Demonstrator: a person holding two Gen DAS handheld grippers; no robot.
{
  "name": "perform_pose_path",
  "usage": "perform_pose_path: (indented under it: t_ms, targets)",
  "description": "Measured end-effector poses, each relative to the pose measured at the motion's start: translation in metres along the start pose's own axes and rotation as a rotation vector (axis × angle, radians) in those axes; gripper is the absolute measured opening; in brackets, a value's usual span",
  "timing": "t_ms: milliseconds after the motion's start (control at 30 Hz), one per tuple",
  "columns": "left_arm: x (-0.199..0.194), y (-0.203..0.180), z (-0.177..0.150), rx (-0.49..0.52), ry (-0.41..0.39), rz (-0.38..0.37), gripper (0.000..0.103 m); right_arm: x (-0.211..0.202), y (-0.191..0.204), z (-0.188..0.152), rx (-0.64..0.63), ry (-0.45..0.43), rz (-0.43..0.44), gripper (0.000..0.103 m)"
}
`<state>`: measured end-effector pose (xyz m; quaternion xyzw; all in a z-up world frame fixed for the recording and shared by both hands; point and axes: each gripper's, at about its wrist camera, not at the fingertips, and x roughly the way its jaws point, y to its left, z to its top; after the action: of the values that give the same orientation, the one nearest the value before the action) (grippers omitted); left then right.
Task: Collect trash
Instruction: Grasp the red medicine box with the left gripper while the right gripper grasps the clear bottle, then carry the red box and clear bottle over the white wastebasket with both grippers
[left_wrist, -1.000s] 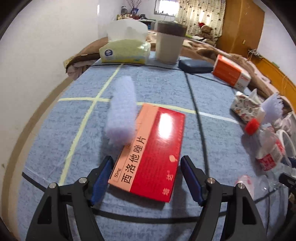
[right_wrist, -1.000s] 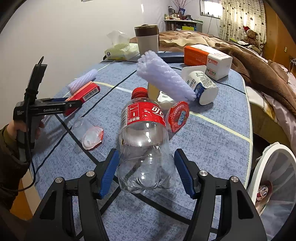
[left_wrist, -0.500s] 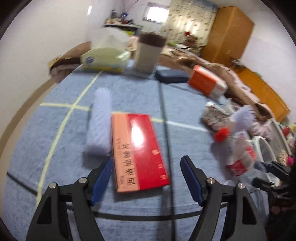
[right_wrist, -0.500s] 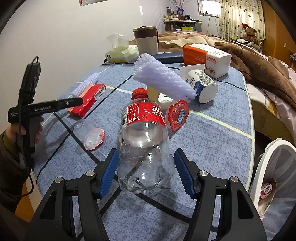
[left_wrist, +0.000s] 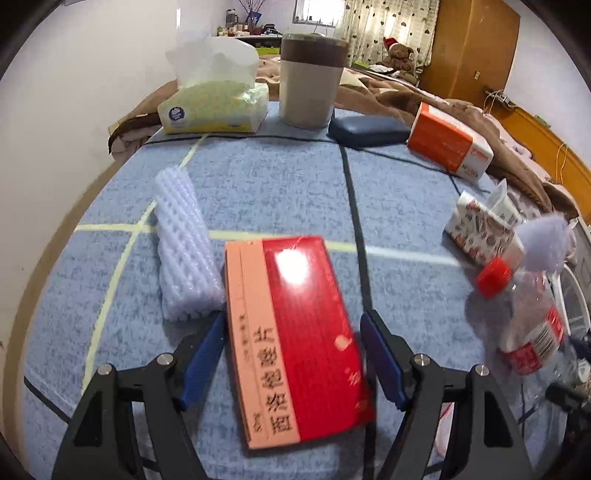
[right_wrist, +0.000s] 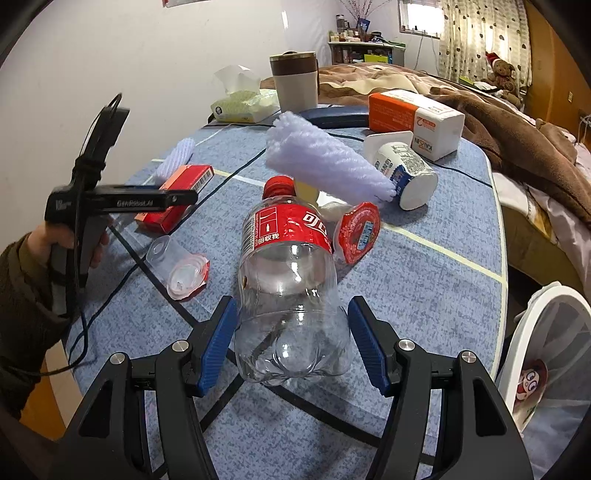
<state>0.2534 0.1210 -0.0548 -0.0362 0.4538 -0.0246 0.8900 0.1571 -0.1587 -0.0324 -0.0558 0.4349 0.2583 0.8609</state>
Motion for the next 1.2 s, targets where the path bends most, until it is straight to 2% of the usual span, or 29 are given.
perform_pose_path:
  t_ms: [133,233,600,800,900,1000,1100,1200]
  targets:
    - [0.007,-0.005,0.004,0.013,0.021,0.054,0.076,0.003,0.001,0.004,0.014,0.009,0.008,0.064]
    - [0.006,-0.009,0.0,0.035,0.019,0.077,0.069,0.005,0.004,0.007,0.008,0.017,-0.002,0.064]
    - [-0.015,-0.004,-0.009,0.001,-0.028,0.048,0.069,0.016,0.014,0.016,0.01,0.052,-0.023,0.065]
    - [-0.023,-0.008,-0.018,0.004,-0.034,0.044,0.069,0.028,0.01,0.03,0.073,0.088,0.018,0.069]
    - [-0.029,-0.01,-0.022,0.0,-0.038,0.036,0.069,0.037,0.014,0.034,0.063,0.1,-0.034,0.069]
    - [-0.037,-0.013,-0.025,0.003,-0.049,0.024,0.069,0.046,0.016,0.035,0.078,0.132,-0.02,0.069]
    - [-0.047,-0.017,-0.027,0.012,-0.066,0.019,0.069,0.041,0.017,0.031,0.077,0.109,-0.017,0.064]
    - [-0.057,-0.022,-0.028,0.023,-0.082,0.016,0.069,0.031,0.018,0.025,0.087,0.075,-0.002,0.063]
